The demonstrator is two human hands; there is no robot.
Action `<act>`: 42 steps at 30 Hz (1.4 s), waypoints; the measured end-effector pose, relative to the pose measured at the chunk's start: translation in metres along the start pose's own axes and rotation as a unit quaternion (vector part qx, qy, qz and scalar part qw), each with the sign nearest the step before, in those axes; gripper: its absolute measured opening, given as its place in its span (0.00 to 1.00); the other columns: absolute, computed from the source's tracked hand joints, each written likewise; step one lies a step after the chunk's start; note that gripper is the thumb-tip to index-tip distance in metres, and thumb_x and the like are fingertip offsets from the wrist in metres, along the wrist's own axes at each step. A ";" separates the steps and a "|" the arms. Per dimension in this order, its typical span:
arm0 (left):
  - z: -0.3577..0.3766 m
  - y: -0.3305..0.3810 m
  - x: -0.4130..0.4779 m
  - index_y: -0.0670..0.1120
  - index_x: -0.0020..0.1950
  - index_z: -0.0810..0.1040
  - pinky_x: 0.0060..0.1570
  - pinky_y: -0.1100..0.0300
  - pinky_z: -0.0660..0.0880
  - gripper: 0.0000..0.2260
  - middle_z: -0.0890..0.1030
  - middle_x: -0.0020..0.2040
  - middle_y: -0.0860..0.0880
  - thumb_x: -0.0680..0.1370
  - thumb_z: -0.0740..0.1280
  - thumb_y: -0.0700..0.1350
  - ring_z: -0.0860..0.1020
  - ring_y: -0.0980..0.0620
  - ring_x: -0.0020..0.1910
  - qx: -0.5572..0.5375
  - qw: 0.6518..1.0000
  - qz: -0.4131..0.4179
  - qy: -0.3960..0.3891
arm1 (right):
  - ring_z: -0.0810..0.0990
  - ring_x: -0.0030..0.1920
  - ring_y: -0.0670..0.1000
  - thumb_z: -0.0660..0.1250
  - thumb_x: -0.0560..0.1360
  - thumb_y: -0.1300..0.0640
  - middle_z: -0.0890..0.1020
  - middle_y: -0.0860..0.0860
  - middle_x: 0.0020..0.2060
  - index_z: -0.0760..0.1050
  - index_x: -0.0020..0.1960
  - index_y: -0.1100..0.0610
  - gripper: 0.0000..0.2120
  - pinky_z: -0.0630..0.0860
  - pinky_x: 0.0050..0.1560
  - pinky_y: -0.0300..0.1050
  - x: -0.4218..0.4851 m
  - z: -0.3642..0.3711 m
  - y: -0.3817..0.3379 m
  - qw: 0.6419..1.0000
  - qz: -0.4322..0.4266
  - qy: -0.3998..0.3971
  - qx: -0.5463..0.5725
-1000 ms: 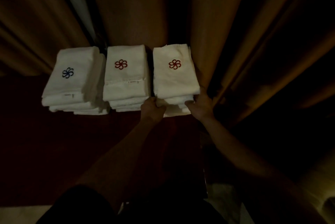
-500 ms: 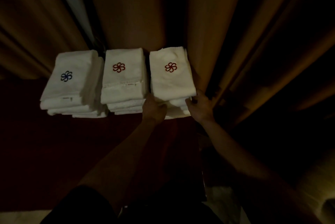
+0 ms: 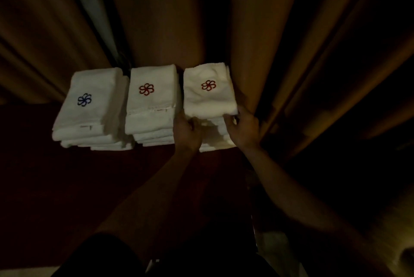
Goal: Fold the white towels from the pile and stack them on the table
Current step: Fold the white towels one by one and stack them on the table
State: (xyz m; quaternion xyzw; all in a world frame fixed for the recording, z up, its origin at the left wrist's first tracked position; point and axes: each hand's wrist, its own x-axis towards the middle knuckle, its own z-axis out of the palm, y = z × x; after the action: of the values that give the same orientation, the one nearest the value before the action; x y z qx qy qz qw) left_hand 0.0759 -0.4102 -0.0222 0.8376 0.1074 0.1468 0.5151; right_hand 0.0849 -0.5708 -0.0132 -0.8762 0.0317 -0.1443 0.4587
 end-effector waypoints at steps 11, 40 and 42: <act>0.003 0.000 0.000 0.41 0.69 0.68 0.62 0.46 0.74 0.18 0.75 0.64 0.40 0.80 0.63 0.42 0.75 0.43 0.61 0.004 0.994 -0.096 -0.057 | 0.83 0.54 0.54 0.70 0.77 0.55 0.84 0.54 0.54 0.79 0.61 0.59 0.15 0.78 0.51 0.43 -0.004 0.004 0.014 0.999 0.039 -0.028 -0.026; 0.005 -0.023 -0.017 0.44 0.75 0.69 0.69 0.47 0.71 0.30 0.75 0.70 0.44 0.80 0.60 0.63 0.74 0.46 0.67 -0.106 0.956 -0.245 -0.120 | 0.74 0.66 0.55 0.60 0.83 0.45 0.75 0.54 0.67 0.69 0.74 0.53 0.23 0.71 0.61 0.46 -0.024 0.007 0.031 0.960 0.226 -0.112 0.121; 0.005 -0.026 -0.017 0.45 0.76 0.67 0.69 0.47 0.71 0.32 0.74 0.72 0.44 0.79 0.62 0.63 0.73 0.46 0.68 -0.084 0.960 -0.232 -0.135 | 0.76 0.65 0.56 0.63 0.81 0.46 0.77 0.54 0.66 0.72 0.72 0.54 0.22 0.73 0.59 0.46 -0.022 0.006 0.035 0.966 0.215 -0.101 0.098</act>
State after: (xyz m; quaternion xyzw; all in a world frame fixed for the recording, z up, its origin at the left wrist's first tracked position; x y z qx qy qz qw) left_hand 0.0614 -0.4079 -0.0499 0.7558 0.2155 -0.0823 0.6128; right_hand 0.0678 -0.5826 -0.0501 -0.8093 0.1588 0.0448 0.5637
